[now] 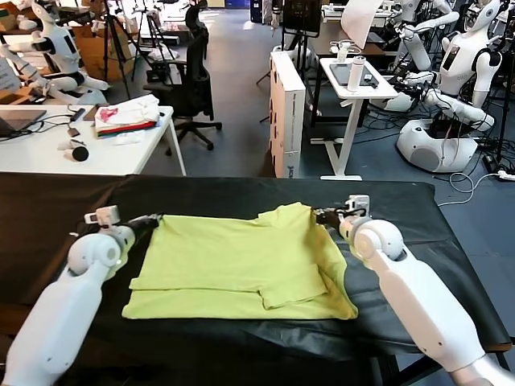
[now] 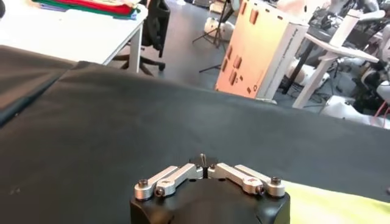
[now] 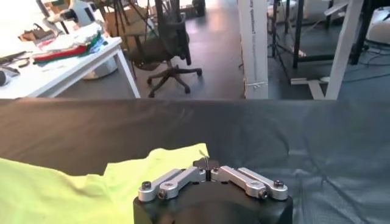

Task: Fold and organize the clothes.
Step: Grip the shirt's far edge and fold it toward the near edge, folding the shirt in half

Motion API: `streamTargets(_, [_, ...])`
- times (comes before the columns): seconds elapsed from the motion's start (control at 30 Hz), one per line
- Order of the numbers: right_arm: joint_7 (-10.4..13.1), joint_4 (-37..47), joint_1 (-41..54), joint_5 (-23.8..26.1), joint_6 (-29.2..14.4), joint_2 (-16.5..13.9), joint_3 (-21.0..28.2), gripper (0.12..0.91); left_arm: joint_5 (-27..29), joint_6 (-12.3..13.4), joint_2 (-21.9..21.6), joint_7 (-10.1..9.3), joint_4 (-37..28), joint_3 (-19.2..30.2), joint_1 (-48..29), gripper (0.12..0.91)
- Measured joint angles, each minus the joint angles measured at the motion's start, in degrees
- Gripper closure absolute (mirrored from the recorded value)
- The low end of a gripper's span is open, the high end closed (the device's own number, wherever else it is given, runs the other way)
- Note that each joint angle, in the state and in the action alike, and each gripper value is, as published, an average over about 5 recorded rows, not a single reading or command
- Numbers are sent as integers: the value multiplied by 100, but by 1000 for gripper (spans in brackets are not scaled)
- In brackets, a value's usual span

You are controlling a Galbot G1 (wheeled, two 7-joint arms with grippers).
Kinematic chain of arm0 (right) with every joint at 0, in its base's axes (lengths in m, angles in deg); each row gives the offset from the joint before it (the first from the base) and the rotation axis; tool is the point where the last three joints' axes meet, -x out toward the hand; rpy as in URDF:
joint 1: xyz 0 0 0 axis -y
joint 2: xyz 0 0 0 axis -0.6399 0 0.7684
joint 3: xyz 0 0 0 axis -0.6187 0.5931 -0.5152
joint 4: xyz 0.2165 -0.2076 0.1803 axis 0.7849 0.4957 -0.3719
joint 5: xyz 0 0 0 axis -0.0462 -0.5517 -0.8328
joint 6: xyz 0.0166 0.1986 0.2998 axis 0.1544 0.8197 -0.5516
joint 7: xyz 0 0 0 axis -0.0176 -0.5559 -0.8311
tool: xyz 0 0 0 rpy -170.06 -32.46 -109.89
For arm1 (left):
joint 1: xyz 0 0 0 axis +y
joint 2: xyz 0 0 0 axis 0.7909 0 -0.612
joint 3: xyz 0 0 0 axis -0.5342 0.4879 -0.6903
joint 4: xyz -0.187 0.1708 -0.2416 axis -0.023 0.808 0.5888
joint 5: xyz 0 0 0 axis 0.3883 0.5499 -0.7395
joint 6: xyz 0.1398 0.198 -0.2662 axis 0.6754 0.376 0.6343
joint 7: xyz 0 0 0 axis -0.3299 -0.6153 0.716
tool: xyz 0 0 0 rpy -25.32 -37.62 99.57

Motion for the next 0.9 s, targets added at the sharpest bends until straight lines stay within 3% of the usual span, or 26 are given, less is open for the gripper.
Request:
streamTargets(0.47, [98,-1533,-1237,-398,226,-764,-809,887,-359,-11,-256,-78,1757,-1004,1634,881])
streamTargets(0.9, [339,-2412,-2429,-480,529,-1379,-1328,887,-338,17,-42,-132,2494,-1724,2771,881])
